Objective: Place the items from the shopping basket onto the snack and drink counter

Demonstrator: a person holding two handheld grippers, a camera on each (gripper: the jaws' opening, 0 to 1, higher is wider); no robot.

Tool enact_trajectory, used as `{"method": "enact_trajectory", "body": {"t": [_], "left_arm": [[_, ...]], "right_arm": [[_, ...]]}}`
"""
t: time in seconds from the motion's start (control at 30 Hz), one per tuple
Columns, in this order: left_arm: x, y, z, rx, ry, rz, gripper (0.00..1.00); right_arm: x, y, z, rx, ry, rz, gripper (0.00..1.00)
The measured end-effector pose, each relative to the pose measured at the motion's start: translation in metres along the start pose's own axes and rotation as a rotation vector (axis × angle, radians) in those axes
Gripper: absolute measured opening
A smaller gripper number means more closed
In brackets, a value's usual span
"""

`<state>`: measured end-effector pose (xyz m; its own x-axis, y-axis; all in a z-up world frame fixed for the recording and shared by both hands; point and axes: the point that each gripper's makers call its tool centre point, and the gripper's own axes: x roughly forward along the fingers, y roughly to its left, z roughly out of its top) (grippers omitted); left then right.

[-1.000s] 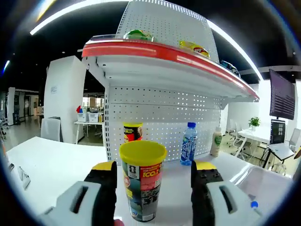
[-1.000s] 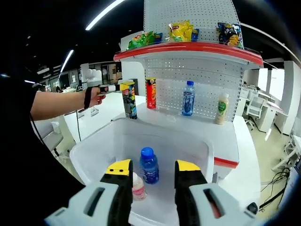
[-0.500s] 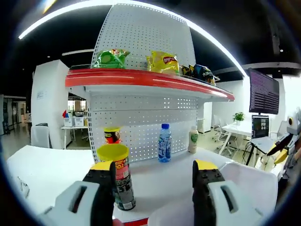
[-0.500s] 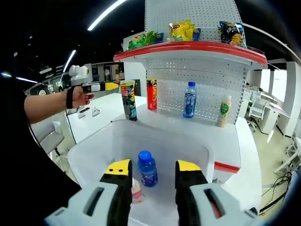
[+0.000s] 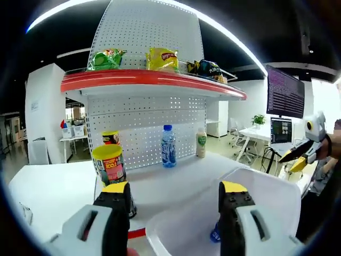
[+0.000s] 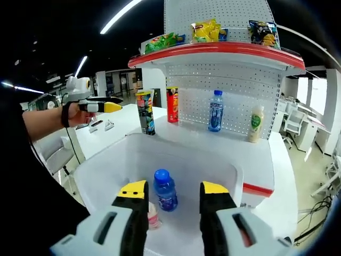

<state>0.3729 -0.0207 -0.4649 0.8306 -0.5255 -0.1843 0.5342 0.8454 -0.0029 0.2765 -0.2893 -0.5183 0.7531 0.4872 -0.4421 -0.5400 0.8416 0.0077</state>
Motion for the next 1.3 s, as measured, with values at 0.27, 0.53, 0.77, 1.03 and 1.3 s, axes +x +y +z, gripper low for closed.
{"method": "enact_trajectory", "body": {"t": [0.27,0.53,0.77,1.03,1.3], "left_arm": [[-0.015,-0.022,-0.025,0.014,0.09,-0.04,0.69],[-0.031,-0.04,-0.032,0.018,0.13,-0.087,0.69],[-0.048,-0.045,-0.042,0.027,0.14,-0.127,0.68],[-0.065,-0.047,-0.06,-0.002,0.184,-0.126,0.68],[-0.063,-0.064,-0.081,-0.008,0.17,-0.211,0.67]], "right_arm": [[0.004,-0.007,0.001,-0.001,0.002,0.0,0.38],[0.005,-0.015,-0.001,0.0,0.008,-0.005,0.4],[0.006,-0.02,-0.007,0.003,0.021,-0.004,0.41],[0.008,-0.02,-0.015,0.005,0.045,0.007,0.43],[0.012,-0.019,-0.024,0.003,0.071,0.021,0.43]]}}
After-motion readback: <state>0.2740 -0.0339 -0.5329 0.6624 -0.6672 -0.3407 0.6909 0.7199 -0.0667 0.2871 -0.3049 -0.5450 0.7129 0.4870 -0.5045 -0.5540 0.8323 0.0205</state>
